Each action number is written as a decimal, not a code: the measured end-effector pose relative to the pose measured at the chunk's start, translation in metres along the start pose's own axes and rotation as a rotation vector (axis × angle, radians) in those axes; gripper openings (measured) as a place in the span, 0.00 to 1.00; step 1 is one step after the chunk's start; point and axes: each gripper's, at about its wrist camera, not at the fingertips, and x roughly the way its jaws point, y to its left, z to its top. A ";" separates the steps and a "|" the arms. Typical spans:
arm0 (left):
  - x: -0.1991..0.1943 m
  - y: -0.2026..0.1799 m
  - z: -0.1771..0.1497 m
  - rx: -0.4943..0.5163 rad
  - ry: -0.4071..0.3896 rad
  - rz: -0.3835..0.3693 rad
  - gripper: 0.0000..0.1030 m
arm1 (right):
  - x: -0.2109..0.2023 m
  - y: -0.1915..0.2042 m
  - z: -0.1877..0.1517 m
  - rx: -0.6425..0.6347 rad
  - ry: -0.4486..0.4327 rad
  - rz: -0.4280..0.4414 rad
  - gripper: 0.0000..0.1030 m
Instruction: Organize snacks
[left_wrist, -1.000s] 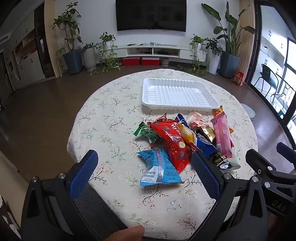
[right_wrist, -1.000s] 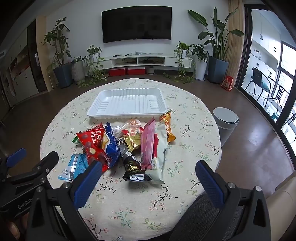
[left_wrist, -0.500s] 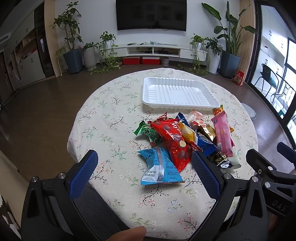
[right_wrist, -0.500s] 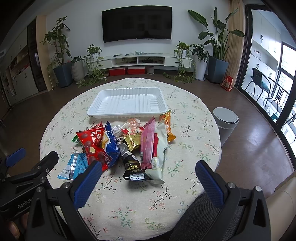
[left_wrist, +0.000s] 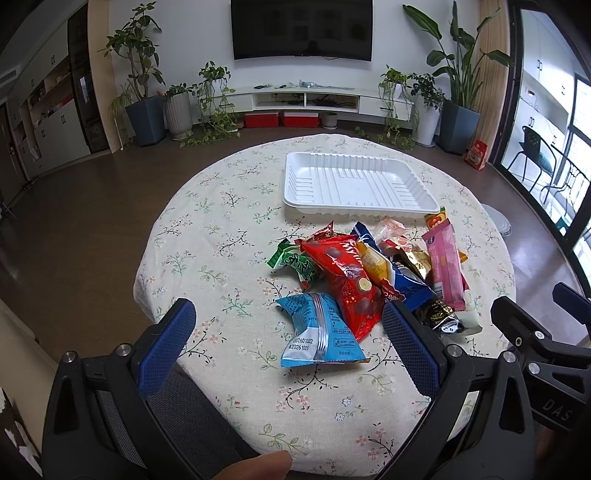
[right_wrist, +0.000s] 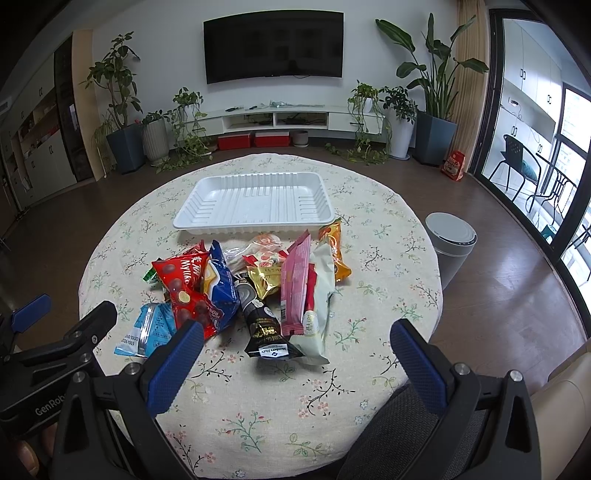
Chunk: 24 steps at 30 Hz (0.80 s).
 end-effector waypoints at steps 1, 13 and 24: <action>0.000 0.000 0.001 0.000 0.000 0.000 1.00 | 0.000 0.000 0.000 0.000 0.001 -0.001 1.00; 0.000 -0.001 0.000 0.000 0.002 0.000 1.00 | 0.001 0.001 -0.001 -0.001 0.002 -0.001 1.00; 0.000 -0.001 0.000 0.001 0.002 0.001 1.00 | 0.002 0.001 -0.001 -0.002 0.004 -0.001 1.00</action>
